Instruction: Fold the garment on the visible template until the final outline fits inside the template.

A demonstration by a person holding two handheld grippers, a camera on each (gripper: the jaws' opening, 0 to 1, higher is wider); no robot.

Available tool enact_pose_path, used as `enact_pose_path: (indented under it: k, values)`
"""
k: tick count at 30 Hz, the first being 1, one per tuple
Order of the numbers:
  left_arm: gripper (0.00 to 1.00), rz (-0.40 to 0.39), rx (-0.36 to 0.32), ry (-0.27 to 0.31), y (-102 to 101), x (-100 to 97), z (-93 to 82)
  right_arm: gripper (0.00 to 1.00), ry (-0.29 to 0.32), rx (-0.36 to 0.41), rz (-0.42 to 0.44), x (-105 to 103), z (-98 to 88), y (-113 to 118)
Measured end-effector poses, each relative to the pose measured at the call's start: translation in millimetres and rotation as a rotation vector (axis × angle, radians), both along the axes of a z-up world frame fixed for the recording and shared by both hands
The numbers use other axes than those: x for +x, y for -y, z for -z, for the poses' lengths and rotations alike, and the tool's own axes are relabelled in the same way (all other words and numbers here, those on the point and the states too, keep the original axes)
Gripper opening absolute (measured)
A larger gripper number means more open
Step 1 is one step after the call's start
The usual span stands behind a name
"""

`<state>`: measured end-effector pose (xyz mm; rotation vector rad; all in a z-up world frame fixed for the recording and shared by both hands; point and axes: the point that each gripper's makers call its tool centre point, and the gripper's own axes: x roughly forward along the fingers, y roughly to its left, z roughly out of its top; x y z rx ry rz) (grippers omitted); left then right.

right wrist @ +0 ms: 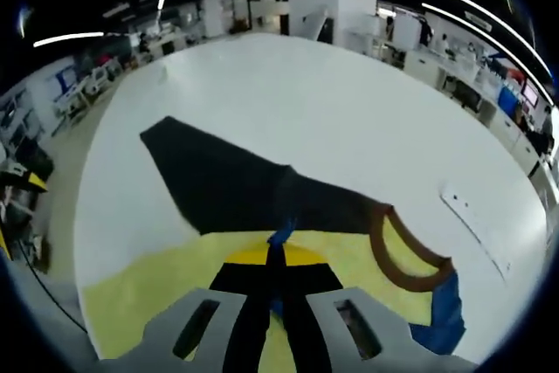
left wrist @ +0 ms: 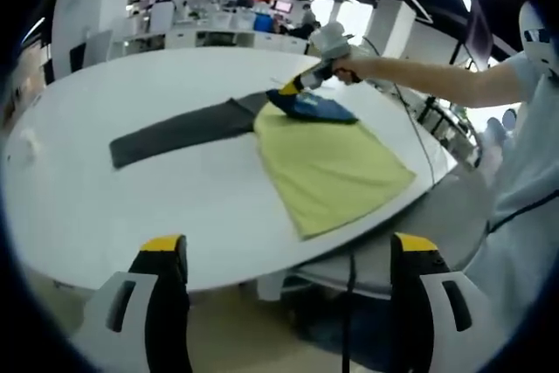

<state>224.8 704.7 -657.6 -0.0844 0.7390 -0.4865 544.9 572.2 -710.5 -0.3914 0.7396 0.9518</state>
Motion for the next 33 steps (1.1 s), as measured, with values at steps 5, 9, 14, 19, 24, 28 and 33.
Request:
enact_pose_path:
  k: [5, 9, 14, 19, 24, 28, 33]
  values:
    - [0.94, -0.005, 0.003, 0.001, -3.3, 2.3, -0.4, 0.03, -0.021, -0.007, -0.008, -3.4, 13.8, -4.4]
    - [0.93, -0.002, 0.003, -0.005, -3.7, 2.0, 1.3, 0.04, -0.027, -0.01, -0.011, -7.6, 16.5, -4.8]
    - [0.93, -0.002, 0.0, -0.013, -3.4, 1.2, 3.4, 0.04, -0.033, -0.006, -0.007, -8.2, 21.4, -6.9]
    - [0.93, -0.003, -0.001, -0.012, -3.6, 2.2, 2.8, 0.04, -0.044, -0.004, -0.004, -12.1, 27.5, -9.9]
    - [0.93, 0.001, 0.001, -0.014, -3.0, 3.4, 2.5, 0.07, -0.035, 0.005, -0.035, -15.6, 30.3, -15.1]
    - [0.93, 0.001, 0.002, -0.013, -3.9, 4.2, 2.8, 0.08, -0.034, 0.025, -0.048, -19.9, 27.5, -21.2]
    - [0.93, -0.001, 0.002, -0.012, -4.3, 4.9, 2.3, 0.13, -0.044, 0.037, -0.07, -27.1, 26.8, -27.1]
